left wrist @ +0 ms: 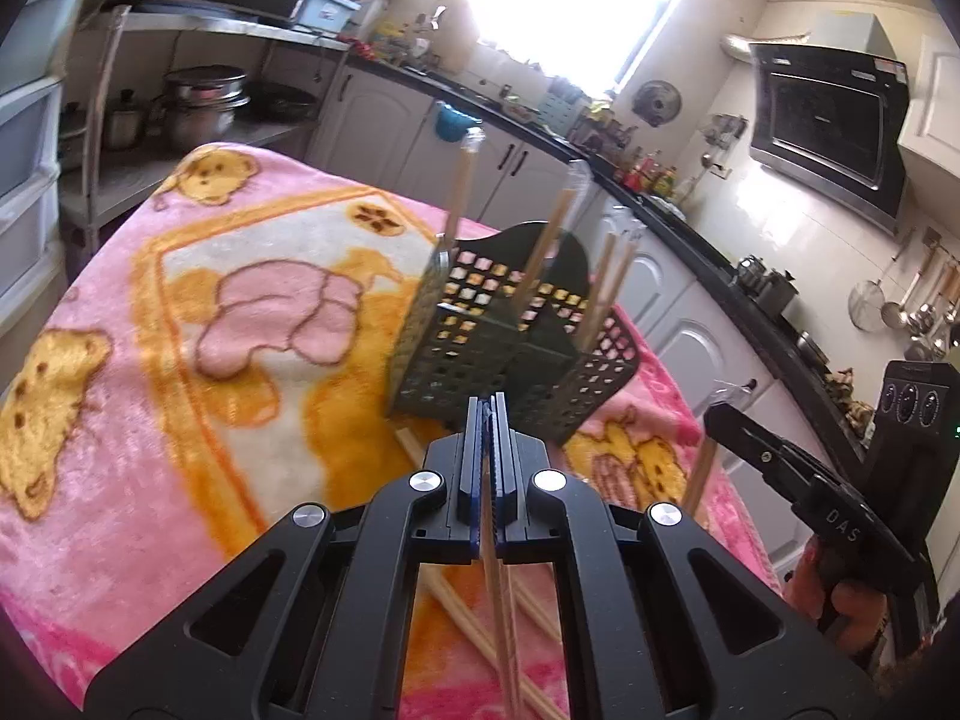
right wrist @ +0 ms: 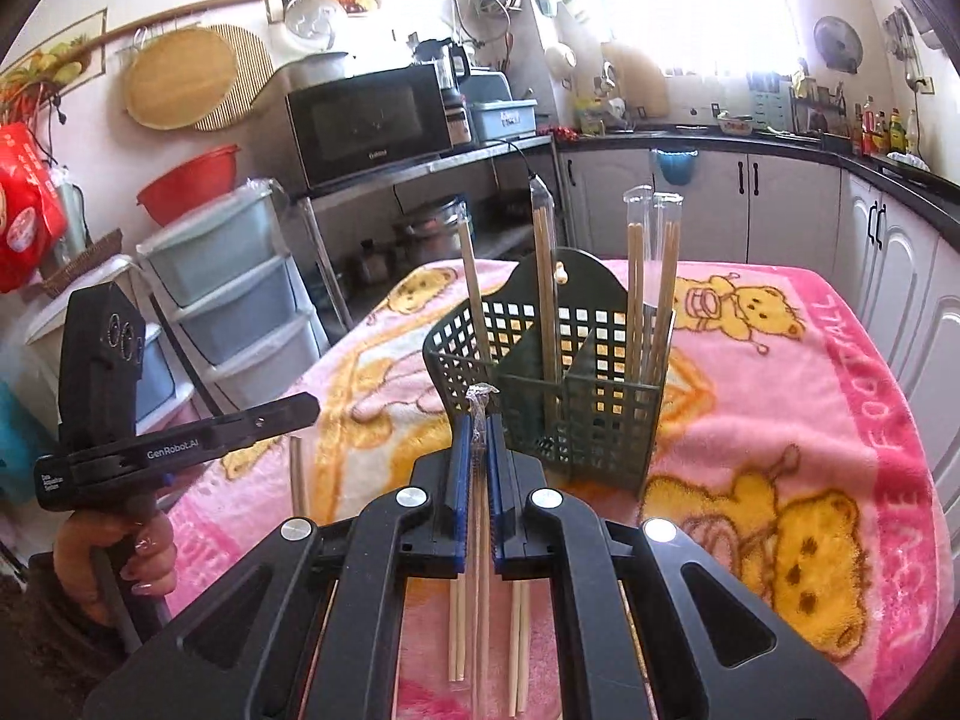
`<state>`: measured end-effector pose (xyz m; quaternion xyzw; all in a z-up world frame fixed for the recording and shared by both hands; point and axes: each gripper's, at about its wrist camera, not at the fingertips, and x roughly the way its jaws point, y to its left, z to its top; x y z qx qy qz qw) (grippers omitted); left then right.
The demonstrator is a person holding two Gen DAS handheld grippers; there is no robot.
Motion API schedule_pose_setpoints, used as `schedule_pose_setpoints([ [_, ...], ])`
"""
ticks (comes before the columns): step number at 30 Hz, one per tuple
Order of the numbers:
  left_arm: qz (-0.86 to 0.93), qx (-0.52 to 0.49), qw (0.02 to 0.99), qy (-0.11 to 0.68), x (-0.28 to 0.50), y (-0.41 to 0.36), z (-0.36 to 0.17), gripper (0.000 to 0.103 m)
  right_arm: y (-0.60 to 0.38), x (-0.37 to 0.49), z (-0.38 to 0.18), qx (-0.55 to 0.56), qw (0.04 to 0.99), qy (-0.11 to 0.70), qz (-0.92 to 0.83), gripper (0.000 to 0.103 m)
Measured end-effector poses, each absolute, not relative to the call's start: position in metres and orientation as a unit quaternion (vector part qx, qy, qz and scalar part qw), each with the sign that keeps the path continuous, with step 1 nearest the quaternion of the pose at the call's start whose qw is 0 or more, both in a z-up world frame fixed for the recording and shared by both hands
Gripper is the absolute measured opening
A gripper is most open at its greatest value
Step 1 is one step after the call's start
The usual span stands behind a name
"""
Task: Organize utensils
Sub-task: 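Lift both held chopsticks upright and carry them above the green caddy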
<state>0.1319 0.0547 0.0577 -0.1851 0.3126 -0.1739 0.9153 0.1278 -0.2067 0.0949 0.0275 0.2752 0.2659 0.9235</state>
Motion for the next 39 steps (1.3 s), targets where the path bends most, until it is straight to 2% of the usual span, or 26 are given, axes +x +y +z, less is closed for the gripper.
schedule_pose_setpoints([
  [39,-0.286,-0.111,0.937,0.169,0.167,-0.016,0.187,0.001,-0.226,0.129,0.188,0.042,0.953,0.149,0.26,0.005],
])
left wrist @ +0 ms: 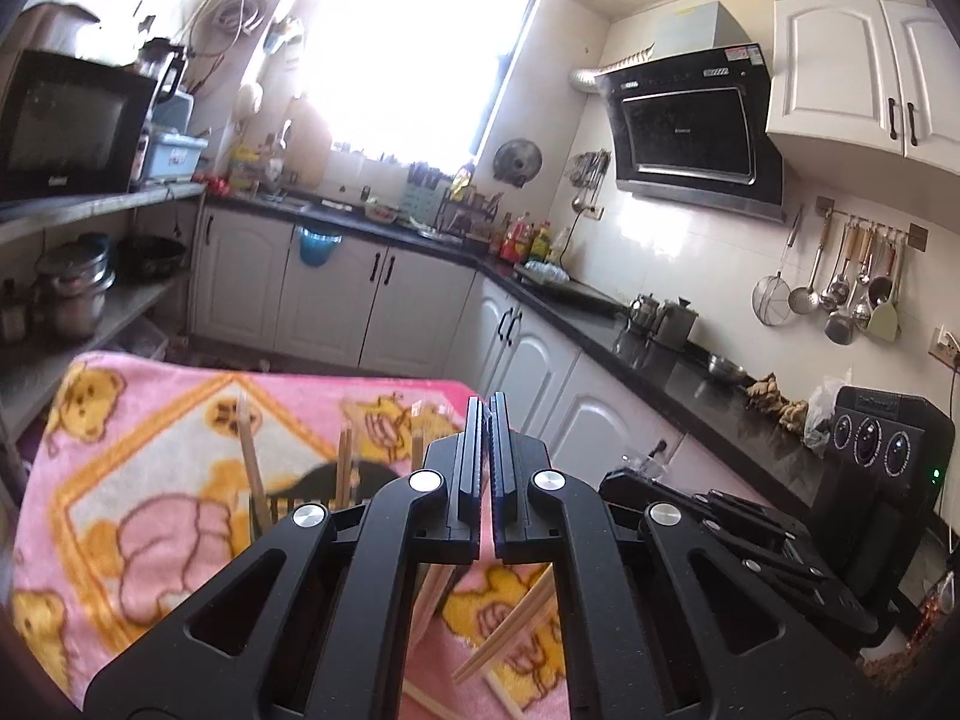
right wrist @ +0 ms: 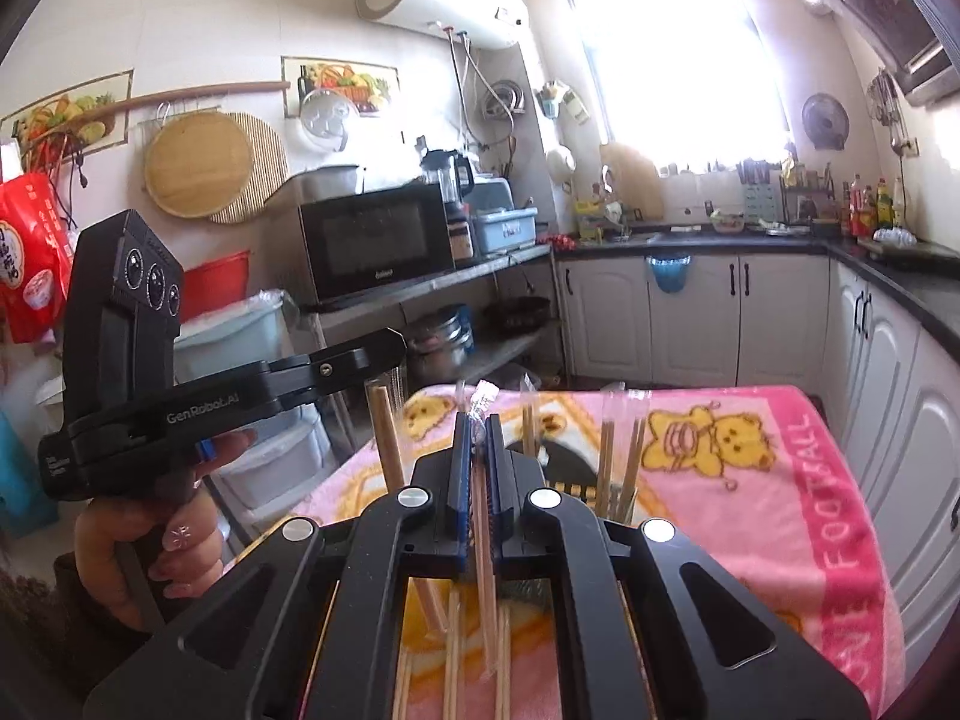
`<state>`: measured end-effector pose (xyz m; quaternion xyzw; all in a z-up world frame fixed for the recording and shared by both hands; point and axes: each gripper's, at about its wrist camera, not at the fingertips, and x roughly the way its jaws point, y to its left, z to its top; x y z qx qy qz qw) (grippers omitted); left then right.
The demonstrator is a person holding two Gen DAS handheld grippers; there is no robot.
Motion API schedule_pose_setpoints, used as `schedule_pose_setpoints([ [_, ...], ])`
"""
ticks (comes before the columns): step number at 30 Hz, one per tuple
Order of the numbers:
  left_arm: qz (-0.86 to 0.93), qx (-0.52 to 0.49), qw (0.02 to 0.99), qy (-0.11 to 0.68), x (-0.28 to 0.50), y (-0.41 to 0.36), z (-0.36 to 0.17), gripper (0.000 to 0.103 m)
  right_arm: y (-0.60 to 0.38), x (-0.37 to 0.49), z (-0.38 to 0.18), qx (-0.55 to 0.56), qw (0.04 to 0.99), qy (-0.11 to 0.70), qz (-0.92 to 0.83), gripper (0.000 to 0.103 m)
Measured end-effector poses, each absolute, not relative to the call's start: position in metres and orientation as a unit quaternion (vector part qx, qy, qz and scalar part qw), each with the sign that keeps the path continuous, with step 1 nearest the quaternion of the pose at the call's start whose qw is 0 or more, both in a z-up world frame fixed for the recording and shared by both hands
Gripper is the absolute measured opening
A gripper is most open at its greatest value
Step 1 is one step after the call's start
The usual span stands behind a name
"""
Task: Organize utensils
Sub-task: 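Lift both held chopsticks upright and carry them above the green caddy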
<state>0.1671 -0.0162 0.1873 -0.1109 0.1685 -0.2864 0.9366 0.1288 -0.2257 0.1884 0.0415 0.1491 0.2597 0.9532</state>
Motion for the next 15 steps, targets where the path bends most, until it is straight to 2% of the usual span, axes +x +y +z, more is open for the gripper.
schedule_pose_setpoints([
  [15,-0.241,-0.089,0.961,0.102,0.199,-0.007,0.24,0.001,-0.228,0.168,0.229,0.038,0.965,0.094,0.241,0.005],
])
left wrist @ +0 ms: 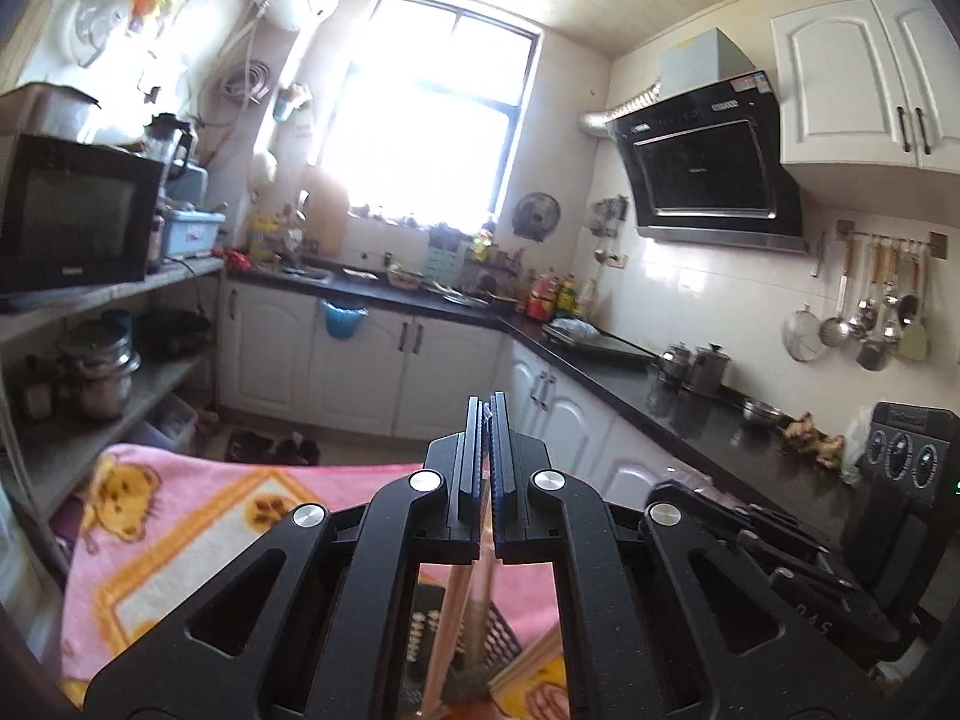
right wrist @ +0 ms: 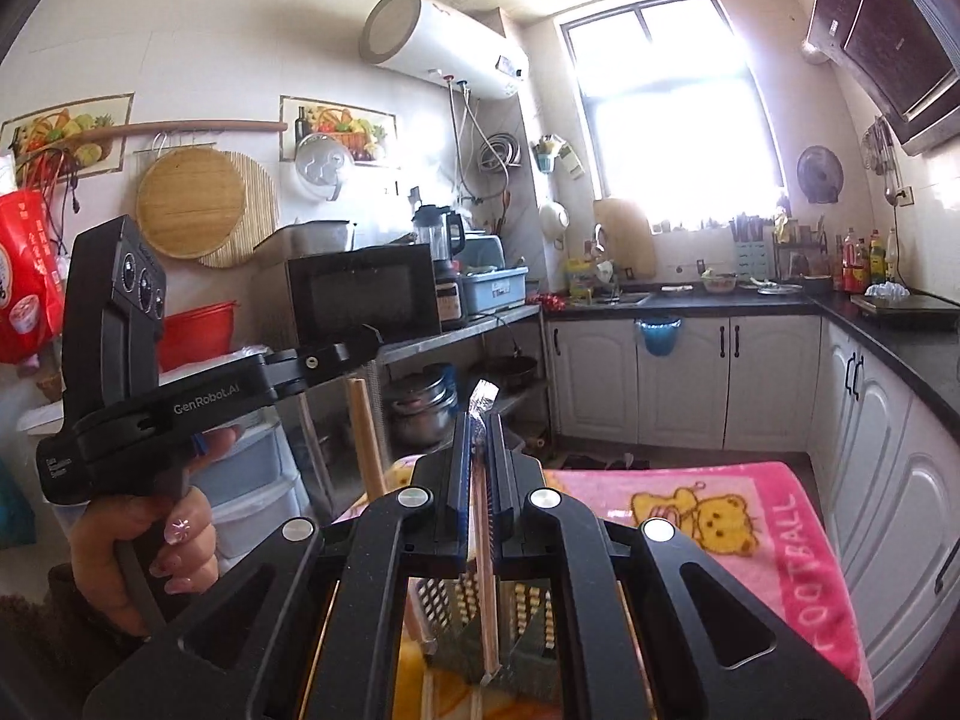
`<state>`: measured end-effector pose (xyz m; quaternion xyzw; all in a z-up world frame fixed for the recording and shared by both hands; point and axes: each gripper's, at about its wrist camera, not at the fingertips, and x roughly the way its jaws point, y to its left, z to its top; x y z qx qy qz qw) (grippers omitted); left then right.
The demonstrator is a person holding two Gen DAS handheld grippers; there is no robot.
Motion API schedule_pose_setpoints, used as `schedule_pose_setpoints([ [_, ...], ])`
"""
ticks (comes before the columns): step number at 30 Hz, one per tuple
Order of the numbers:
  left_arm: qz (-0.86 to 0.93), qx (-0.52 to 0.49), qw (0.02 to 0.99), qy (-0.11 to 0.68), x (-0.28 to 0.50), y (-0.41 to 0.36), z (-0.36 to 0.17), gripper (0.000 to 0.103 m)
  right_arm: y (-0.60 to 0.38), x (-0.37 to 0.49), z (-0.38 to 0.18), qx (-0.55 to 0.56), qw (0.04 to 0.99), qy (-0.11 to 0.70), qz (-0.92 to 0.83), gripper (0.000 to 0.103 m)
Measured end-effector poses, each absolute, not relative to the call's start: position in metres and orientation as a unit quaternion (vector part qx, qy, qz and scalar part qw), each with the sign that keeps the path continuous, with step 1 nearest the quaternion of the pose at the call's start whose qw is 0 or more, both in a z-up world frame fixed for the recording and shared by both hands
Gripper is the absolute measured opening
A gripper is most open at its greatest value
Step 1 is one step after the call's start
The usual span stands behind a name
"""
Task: Organize utensils
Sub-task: 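Lift both held chopsticks upright and carry them above the green caddy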
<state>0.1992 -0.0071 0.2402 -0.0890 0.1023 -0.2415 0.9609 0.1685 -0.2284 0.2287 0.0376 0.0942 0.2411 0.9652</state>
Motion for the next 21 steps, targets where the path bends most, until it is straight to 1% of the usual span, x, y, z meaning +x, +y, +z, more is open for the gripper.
schedule_pose_setpoints([
  [9,-0.207,-0.094,0.968,0.104,0.234,0.004,0.237,0.001,-0.224,0.192,0.227,0.032,0.971,0.09,0.218,0.005],
  [14,-0.202,-0.109,0.966,0.115,0.249,0.01,0.219,0.001,-0.223,0.201,0.219,0.023,0.976,0.087,0.201,0.005],
  [21,-0.2,-0.124,0.962,0.14,0.265,0.012,0.19,0.001,-0.228,0.216,0.202,0.038,0.975,0.1,0.195,0.005],
])
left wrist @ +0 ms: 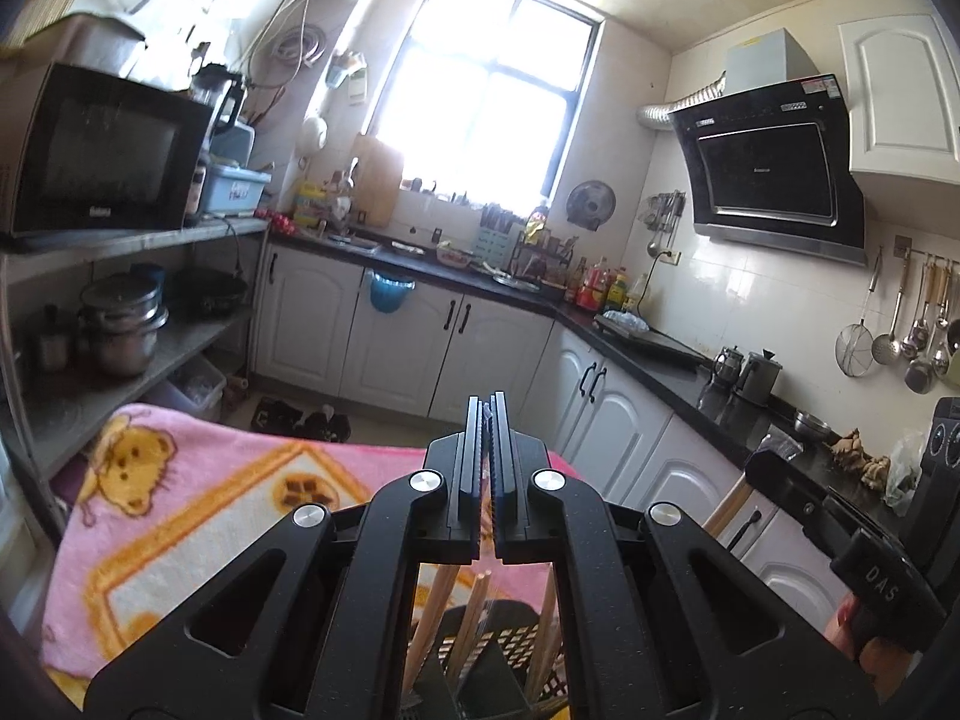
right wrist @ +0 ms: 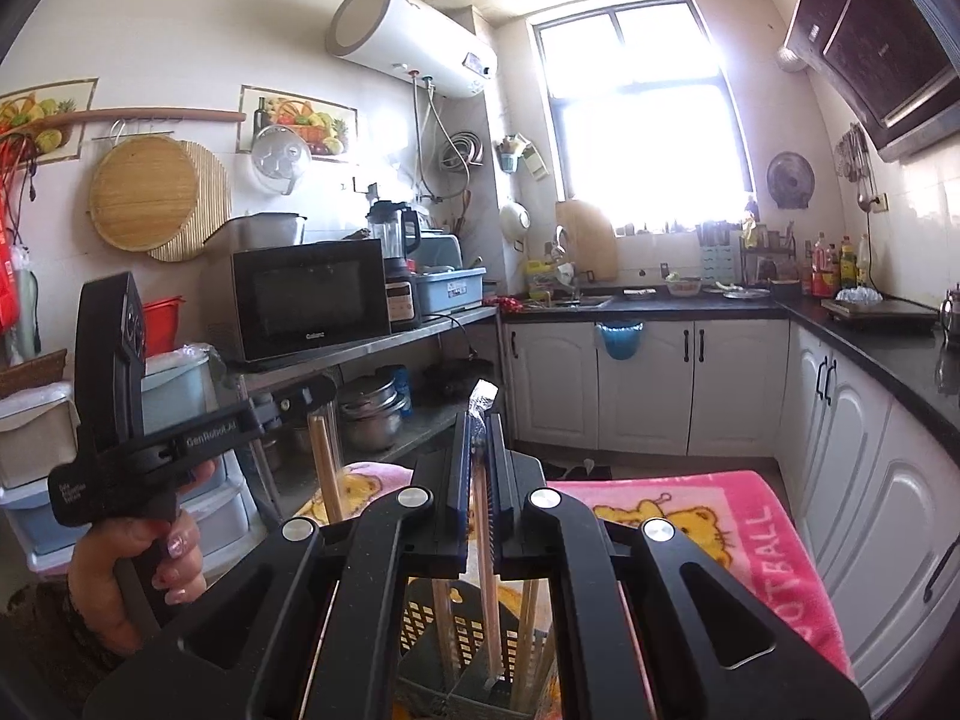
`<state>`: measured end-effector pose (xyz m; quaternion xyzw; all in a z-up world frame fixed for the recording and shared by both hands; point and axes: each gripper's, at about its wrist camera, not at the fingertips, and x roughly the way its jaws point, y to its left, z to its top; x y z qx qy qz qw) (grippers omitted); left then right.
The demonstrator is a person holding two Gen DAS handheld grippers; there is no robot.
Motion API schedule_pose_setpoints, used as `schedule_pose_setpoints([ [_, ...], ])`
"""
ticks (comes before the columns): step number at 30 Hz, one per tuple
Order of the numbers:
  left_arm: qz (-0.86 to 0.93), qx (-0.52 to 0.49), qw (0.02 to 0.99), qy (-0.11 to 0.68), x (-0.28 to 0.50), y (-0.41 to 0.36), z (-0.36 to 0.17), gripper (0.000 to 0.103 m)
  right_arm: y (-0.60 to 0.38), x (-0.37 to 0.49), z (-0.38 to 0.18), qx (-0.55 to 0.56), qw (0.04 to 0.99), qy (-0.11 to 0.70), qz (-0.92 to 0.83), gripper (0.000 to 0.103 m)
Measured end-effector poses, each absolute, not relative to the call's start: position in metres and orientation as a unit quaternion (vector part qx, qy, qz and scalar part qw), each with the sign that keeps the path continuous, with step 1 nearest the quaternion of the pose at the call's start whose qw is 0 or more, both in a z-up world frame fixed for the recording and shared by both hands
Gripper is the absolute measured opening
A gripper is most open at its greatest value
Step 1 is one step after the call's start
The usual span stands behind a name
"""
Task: Organize utensils
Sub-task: 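Lift both held chopsticks upright and carry them above the green caddy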
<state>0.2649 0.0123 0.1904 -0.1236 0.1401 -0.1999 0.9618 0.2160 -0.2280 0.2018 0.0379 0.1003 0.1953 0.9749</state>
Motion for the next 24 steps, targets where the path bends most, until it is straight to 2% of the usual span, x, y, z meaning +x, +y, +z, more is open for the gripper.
schedule_pose_setpoints([
  [24,-0.219,-0.148,0.946,0.189,0.266,0.002,0.127,0.001,-0.22,0.23,0.152,0.072,0.966,0.151,0.198,0.005],
])
